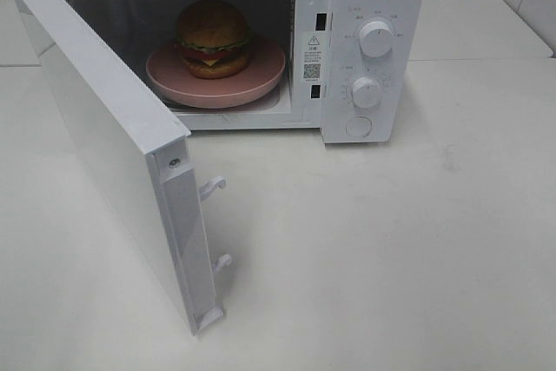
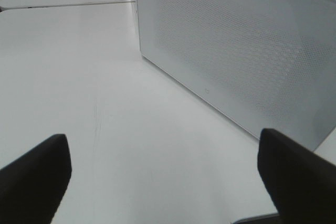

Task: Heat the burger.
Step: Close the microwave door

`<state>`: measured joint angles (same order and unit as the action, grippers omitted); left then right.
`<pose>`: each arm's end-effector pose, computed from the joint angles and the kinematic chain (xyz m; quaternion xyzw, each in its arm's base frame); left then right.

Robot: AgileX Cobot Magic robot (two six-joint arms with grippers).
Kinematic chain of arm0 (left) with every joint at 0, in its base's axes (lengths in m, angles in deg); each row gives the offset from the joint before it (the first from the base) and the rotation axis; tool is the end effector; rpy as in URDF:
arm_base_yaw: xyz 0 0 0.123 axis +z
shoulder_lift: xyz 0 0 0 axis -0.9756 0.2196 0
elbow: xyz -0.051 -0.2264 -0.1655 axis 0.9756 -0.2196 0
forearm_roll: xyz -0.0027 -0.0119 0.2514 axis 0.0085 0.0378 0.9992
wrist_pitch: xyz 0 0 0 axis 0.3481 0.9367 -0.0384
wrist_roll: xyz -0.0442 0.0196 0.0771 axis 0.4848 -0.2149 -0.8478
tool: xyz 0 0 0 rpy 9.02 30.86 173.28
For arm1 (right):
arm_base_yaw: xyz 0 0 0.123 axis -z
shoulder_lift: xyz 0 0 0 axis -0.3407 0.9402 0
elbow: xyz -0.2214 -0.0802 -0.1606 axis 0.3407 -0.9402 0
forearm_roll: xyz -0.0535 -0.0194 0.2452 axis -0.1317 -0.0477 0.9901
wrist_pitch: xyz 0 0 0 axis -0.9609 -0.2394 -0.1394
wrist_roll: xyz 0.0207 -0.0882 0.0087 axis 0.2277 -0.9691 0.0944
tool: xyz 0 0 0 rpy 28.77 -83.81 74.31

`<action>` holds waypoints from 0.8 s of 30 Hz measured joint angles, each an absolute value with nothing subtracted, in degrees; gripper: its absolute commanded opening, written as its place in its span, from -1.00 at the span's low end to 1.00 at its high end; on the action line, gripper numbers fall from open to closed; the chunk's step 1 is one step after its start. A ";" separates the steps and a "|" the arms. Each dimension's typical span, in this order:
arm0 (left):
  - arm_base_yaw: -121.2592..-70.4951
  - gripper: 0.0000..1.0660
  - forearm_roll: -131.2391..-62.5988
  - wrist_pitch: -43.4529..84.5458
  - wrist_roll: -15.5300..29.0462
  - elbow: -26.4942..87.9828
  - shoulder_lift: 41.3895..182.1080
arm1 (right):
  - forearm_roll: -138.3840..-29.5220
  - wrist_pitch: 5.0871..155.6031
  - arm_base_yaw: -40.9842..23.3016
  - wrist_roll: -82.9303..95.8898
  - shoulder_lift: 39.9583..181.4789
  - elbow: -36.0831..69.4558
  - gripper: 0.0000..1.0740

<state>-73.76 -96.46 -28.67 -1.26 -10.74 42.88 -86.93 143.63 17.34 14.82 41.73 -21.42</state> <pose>-0.0060 -0.0197 0.2803 0.0654 0.8398 -0.0519 0.5364 -0.0070 -0.0041 0.2829 0.0098 0.8432 0.0054 0.5374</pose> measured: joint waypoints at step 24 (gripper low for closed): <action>-73.76 0.66 -96.46 -28.67 -1.26 -10.74 42.88 | -86.99 143.57 17.34 14.82 41.73 -21.42 0.42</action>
